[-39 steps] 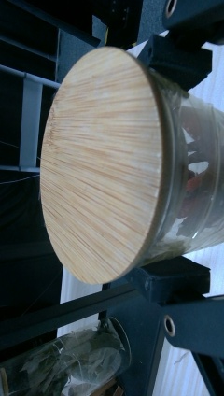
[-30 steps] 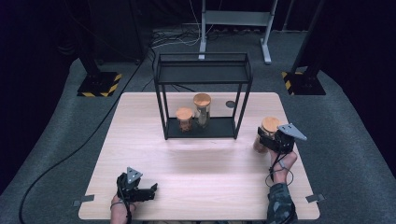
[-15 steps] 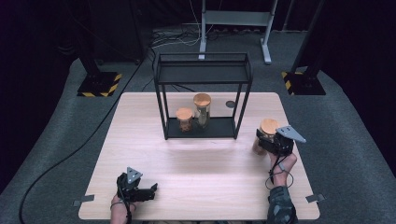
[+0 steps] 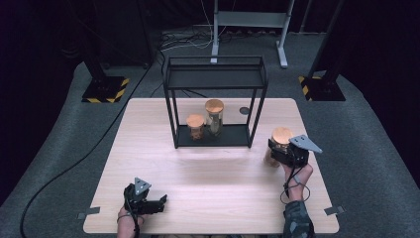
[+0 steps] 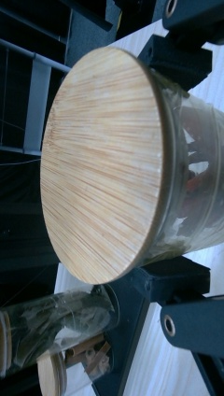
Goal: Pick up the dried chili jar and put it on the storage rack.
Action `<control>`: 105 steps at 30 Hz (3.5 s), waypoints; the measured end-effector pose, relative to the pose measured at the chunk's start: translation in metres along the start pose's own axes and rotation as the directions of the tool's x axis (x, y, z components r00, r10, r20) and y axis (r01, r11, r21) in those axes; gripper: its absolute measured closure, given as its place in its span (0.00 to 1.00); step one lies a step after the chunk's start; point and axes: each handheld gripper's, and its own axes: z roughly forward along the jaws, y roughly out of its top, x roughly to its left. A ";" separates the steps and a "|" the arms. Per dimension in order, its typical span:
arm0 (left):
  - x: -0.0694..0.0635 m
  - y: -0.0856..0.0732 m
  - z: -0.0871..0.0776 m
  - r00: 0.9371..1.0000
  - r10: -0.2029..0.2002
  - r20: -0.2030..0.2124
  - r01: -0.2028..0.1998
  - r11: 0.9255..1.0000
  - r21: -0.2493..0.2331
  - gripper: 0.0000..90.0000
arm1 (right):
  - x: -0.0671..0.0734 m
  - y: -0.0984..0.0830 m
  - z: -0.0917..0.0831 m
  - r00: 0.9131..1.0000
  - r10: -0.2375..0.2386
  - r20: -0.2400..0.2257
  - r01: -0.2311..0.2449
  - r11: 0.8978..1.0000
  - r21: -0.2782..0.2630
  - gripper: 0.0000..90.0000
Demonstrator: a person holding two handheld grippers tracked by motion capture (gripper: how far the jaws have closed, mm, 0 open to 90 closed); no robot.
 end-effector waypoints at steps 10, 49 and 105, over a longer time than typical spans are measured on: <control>0.000 0.000 0.000 1.000 0.000 0.000 0.000 1.000 0.000 0.03 | 0.010 0.002 -0.004 1.000 -0.011 -0.023 0.011 1.000 -0.002 0.27; 0.000 0.000 0.000 1.000 0.001 0.000 -0.001 1.000 0.001 0.03 | 0.053 0.018 -0.008 0.989 -0.070 -0.131 0.066 0.997 -0.036 0.27; 0.000 0.000 0.000 1.000 0.000 0.000 0.000 1.000 0.000 0.03 | 0.092 0.037 0.013 0.969 -0.123 -0.214 0.116 0.992 -0.042 0.27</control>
